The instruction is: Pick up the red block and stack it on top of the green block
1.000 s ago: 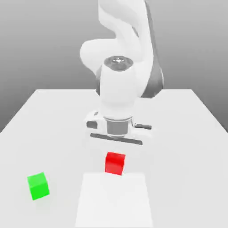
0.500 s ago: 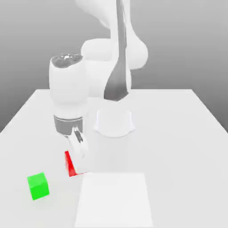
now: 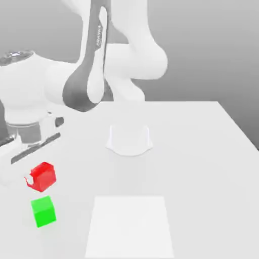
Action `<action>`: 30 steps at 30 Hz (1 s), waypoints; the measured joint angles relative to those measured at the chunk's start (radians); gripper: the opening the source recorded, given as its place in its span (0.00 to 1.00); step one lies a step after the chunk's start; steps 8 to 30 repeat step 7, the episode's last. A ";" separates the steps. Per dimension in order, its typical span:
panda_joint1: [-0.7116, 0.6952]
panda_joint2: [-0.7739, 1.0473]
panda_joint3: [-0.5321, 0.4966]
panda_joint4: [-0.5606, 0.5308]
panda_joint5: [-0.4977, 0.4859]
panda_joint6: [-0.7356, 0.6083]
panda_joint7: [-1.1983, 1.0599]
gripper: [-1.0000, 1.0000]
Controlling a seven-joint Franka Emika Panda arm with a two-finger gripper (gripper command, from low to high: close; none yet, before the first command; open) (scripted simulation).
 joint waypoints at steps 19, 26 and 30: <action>-0.018 0.120 0.033 0.006 0.062 0.111 -0.040 1.00; -0.018 0.120 0.033 0.006 0.062 0.111 -0.040 1.00; -0.018 0.120 0.033 0.006 0.062 0.111 -0.040 1.00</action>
